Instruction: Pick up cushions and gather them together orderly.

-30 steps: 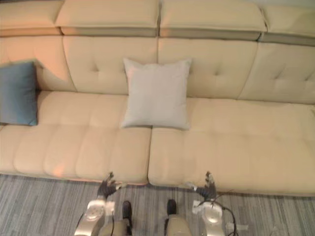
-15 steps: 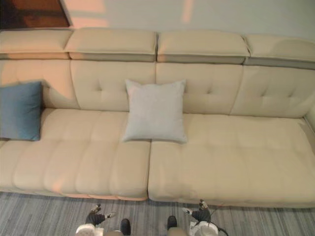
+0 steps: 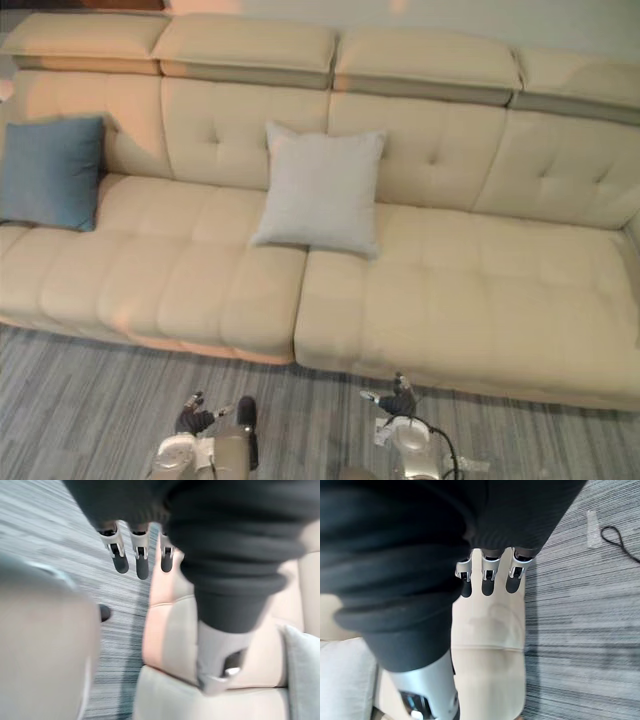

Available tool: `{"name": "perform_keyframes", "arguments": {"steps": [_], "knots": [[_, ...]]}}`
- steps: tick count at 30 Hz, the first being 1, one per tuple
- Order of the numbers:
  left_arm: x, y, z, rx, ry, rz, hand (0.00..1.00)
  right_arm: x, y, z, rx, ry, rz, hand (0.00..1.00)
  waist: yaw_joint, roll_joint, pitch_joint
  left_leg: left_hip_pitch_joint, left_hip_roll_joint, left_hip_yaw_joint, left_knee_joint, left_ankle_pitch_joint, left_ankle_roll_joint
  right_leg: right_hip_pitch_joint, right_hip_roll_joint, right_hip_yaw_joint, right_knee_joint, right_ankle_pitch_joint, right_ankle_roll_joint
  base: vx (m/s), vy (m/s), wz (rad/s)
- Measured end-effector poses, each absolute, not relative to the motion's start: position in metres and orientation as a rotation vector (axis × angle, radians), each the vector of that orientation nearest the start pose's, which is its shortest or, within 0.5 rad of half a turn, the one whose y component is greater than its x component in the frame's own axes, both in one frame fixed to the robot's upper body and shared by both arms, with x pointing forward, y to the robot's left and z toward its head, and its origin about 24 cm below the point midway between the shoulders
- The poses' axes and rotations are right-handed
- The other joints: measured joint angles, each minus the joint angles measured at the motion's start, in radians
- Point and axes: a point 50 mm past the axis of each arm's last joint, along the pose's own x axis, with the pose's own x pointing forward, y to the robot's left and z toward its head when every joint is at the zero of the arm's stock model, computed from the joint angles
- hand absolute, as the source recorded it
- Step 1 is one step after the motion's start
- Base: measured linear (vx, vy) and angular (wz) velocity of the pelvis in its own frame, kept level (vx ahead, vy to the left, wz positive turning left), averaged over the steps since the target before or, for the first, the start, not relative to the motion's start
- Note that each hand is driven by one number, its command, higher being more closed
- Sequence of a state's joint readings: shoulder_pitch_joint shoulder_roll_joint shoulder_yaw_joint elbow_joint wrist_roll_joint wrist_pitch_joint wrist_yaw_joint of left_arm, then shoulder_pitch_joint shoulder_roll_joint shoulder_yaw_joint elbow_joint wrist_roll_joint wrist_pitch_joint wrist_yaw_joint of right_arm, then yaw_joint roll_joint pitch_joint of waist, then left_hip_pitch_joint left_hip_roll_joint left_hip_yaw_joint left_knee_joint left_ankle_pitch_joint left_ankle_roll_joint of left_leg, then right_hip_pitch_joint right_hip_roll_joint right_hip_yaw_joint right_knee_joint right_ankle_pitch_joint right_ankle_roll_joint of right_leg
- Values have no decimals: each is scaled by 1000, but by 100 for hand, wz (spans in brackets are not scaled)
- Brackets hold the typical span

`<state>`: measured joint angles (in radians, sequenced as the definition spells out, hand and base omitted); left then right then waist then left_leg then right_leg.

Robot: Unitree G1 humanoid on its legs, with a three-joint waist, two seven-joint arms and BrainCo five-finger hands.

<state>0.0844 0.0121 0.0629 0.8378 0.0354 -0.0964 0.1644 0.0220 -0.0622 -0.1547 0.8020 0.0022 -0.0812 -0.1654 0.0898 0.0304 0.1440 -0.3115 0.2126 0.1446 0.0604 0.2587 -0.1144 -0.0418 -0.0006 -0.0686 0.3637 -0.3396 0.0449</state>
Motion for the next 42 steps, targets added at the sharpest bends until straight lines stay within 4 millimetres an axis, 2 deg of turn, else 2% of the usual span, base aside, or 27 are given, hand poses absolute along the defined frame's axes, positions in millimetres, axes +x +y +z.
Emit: {"name": "perform_keyframes", "arguments": {"steps": [1, 2, 3, 5, 8, 9, 11, 13, 15, 19, 21, 24, 25, 26, 27, 29, 30, 31, 32, 33, 34, 36, 37, 38, 39, 41, 42], "knots": [[144, 176, -134, 87, 815, 225, 0, 164, -206, -120, -60, 750, -342, 0, 0, -4, 3, 21, -18, 7, -9, -45, -3, -5, -12, -25, -7, 6, -47, -387, -36, 23], [144, 179, -134, 97, 817, 230, 0, 163, -207, -120, -62, 750, -346, 0, -6, -21, 6, 21, -48, 8, 36, -69, -17, -27, -40, -26, -5, 22, -57, -270, -1, 9], [144, 179, -134, 99, 816, 230, 0, 163, -207, -120, -63, 751, -347, 0, -9, -26, 6, 21, -59, 7, 64, -83, -14, -35, -49, -25, -6, 28, -55, -231, 35, 10], [144, 180, -134, 103, 817, 228, 0, 160, -208, -121, -63, 757, -352, 0, -28, -36, 7, 15, -82, -17, 199, -224, 17, -65, -78, -22, -22, 67, -39, -180, 86, 6], [142, 179, -135, 110, 828, 224, 0, 154, -204, -124, -39, 774, -362, 0, -32, -37, 10, 40, -89, -66, 343, -410, 16, -93, -95, 15, -23, 100, 0, -157, 233, -22], [143, 180, -135, 111, 829, 224, 0, 151, -204, -126, -31, 783, -369, 0, -33, -34, 10, 55, -98, -74, 329, -436, 17, -95, -96, 30, -24, 102, 11, -148, 241, -45], [139, 188, -136, 134, 842, 234, 0, 147, -189, -130, 13, 806, -349, 0, -33, -68, -1, 85, -128, -27, 273, -437, 24, -88, -119, 80, -76, 128, 42, -110, 209, -48], [136, 193, -137, 147, 855, 237, 0, 138, -188, -133, 22, 829, -351, 0, -42, -92, -18, 108, -157, -12, 227, -437, 24, -69, -140, 102, -140, 161, 43, -32, 175, -28], [134, 194, -138, 156, 867, 235, 0, 131, -190, -136, 31, 849, -373, 0, -49, -101, -25, 115, -179, -10, 199, -437, 24, -60, -152, 123, -185, 182, 46, -6, 137, -15], [130, 196, -142, 178, 897, 221, 0, 127, -192, -139, 60, 870, -403, 0, -54, -103, -30, 143, -187, 30, 170, -437, 25, -63, -151, 184, -221, 215, 42, 55, 47, -39], [130, 194, -143, 178, 905, 213, 0, 123, -193, -141, 82, 887, -422, 0, -54, -89, -33, 156, -175, 48, 178, -437, 25, -69, -131, 227, -231, 226, 37, 120, -2, -77], [131, 193, -143, 184, 909, 202, 0, 132, -190, -139, 87, 865, -412, 0, -55, -79, -34, 157, -127, 134, 221, -452, 52, -114, -79, 298, -226, 270, 46, 131, 0, -120], [134, 191, -143, 187, 905, 192, 0, 141, -191, -136, 85, 843, -406, 0, -54, -71, -33, 158, -100, 165, 221, -454, 58, -148, -51, 267, -229, 313, 25, 170, -45, -194], [138, 188, -142, 178, 898, 178, 0, 149, -194, -132, 72, 820, -406, 0, -56, -64, -29, 163, -76, 212, 221, -453, 60, -175, -37, 160, -229, 346, -8, 157, -51, -161], [140, 188, -141, 178, 894, 176, 0, 150, -196, -132, 68, 818, -407, 0, -56, -63, -29, 168, -73, 225, 221, -453, 60, -177, -37, 127, -229, 351, -14, 142, -64, -149], [152, 183, -138, 170, 865, 166, 0, 150, -209, -130, 28, 814, -427, 0, -58, -42, -15, 231, -52, 294, 222, -453, 60, -176, -40, -114, -212, 372, -61, 93, -74, -132], [154, 182, -137, 168, 857, 166, 0, 152, -213, -129, 14, 813, -428, 0, -61, -31, -9, 259, -45, 320, 221, -453, 60, -174, -49, -207, -198, 367, -99, 48, -105, -133], [155, 183, -136, 169, 851, 166, 0, 154, -216, -129, 0, 816, -429, 0, -72, -18, -3, 290, -46, 369, 218, -453, 60, -171, -81, -381, -150, 298, -163, 47, -145, -125], [154, 188, -135, 192, 846, 165, 0, 153, -219, -130, -10, 831, -431, 0, -86, -33, -9, 324, -64, 427, 227, -475, 48, -170, -123, -521, -90, 212, -158, 39, -126, -98], [154, 188, -135, 193, 849, 165, 0, 151, -222, -130, -17, 836, -434, 0, -91, -23, -4, 332, -60, 431, 235, -491, 40, -170, -116, -511, -80, 208, -153, 71, -104, -96], [153, 190, -136, 205, 854, 163, 0, 149, -227, -130, -31, 842, -441, 0, -92, 8, 1, 342, -29, 445, 268, -529, 25, -172, -77, -458, -67, 198, -152, 70, -63, -100], [146, 190, -139, 223, 879, 153, 0, 147, -227, -133, -32, 870, -439, 0, -85, 21, 3, 338, 24, 451, 384, -546, 26, -169, -32, -384, -63, 175, -139, 104, -124, -120], [141, 190, -141, 228, 894, 147, 0, 144, -228, -134, -37, 879, -441, 0, -88, 25, 3, 298, 84, 435, 548, -545, 33, -150, 0, -344, -74, 160, -143, 111, -146, -108], [135, 188, -144, 233, 912, 130, 0, 140, -231, -135, -46, 887, -445, 0, -87, 30, 8, 255, 136, 400, 694, -547, 57, -127, 31, -315, -79, 153, -154, 127, -130, -108], [130, 185, -146, 231, 928, 110, 0, 139, -234, -134, -52, 889, -449, 0, -85, 40, 14, 224, 157, 356, 806, -566, 96, -106, 55, -282, -79, 145, -168, 131, -48, -109], [130, 181, -146, 213, 922, 104, 0, 136, -239, -135, -58, 899, -464, 0, -83, 37, 23, 150, 93, 212, 865, -594, 68, -75, 79, -215, -79, 140, -178, 201, -16, -112], [134, 180, -144, 214, 906, 99, 0, 132, -240, -138, -60, 925, -470, 0, -74, 27, 32, 114, 33, 140, 824, -608, 46, -58, 82, -169, -85, 140, -179, 220, 34, -127]]}}
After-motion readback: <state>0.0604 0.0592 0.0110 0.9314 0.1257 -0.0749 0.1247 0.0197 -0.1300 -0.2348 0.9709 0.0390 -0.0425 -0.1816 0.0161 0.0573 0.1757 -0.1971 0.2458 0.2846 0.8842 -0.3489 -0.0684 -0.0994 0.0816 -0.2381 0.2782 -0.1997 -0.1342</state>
